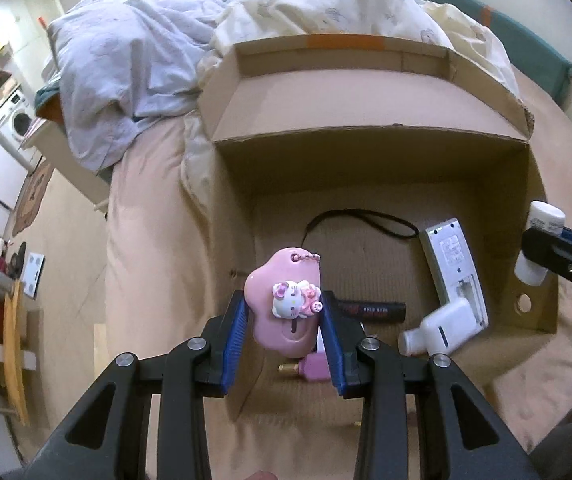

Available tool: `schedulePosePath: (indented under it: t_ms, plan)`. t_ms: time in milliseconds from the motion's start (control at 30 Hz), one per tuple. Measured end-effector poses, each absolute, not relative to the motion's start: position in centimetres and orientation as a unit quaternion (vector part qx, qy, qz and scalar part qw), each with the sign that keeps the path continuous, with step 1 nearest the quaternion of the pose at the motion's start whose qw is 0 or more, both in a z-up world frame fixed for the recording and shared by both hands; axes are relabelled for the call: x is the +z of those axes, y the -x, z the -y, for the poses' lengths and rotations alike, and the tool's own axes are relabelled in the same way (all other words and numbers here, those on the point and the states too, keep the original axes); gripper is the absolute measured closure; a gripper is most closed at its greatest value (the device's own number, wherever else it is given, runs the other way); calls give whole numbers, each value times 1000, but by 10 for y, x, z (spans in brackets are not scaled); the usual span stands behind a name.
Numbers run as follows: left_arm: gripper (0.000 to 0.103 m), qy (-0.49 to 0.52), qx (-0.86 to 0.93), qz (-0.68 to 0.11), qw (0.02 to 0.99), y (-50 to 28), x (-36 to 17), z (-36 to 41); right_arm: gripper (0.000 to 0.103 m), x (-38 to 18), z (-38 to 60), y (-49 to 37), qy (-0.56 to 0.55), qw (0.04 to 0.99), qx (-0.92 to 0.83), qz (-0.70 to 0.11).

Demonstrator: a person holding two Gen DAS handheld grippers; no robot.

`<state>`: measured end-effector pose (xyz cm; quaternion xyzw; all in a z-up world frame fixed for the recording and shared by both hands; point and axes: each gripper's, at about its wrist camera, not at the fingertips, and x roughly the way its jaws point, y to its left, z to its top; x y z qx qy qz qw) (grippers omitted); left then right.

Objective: Organize rigid objects
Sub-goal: 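Carry the bottle and keychain into the box and open both tools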

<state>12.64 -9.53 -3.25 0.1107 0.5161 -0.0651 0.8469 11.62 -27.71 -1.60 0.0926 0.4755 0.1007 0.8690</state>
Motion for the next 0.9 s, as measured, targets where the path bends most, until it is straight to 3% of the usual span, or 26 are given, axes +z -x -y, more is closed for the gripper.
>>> schedulePosePath:
  t_ms: [900]
  plan:
    - [70,-144,-87,-553,816,-141,-92,118,75,-82,279,-137,-129,808,55,-572]
